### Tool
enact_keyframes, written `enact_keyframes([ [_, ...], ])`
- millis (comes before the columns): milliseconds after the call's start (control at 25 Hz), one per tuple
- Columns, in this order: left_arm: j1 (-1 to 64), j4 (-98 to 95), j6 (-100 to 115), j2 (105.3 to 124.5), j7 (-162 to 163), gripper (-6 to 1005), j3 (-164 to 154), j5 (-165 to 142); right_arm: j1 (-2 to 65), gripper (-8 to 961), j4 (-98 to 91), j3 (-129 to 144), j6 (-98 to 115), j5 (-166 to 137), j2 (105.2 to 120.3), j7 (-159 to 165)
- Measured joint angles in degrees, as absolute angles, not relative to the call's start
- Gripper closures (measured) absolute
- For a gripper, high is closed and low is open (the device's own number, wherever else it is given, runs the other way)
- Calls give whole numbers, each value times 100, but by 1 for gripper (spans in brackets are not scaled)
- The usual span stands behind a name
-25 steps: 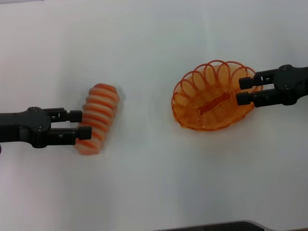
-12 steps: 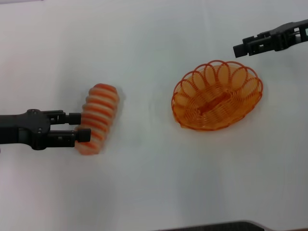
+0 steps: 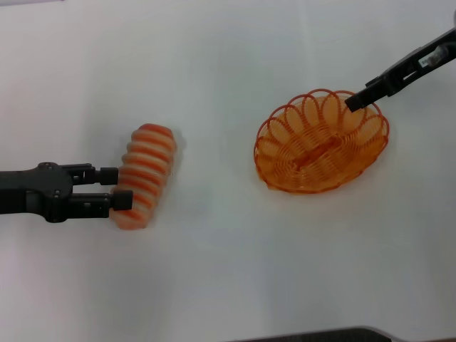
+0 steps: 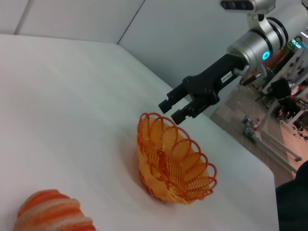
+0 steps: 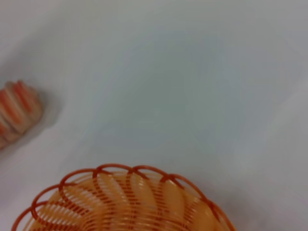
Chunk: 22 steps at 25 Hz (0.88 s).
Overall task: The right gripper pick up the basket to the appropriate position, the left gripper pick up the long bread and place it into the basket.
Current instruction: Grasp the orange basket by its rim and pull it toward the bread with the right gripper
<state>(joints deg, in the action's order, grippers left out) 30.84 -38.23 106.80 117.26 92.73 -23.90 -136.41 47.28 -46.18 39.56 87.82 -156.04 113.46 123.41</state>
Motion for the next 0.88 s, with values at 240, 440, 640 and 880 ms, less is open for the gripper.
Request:
enact_keyframes([
  [240,3076,-3823,10681,11730,9273,217,-2366,-13641,4673,368,-4596,4198,8583,-15638,11424,12384],
  [440,3089,-3816,10677,11733,9284,217,-2364,-13635,4644,379,-4406,4202,8455,-15653,11407,12409],
  [640,3092,-3820,10674,11734,9334,218,-2362,-13630,4557,389,-4335,4205,8311,-15663,11415,12580],
  [880,3103,-3860,10666,11728,9355,217,-2281,-13607,4467,473,-4228,4157,8189,-15606,11428,12623],
])
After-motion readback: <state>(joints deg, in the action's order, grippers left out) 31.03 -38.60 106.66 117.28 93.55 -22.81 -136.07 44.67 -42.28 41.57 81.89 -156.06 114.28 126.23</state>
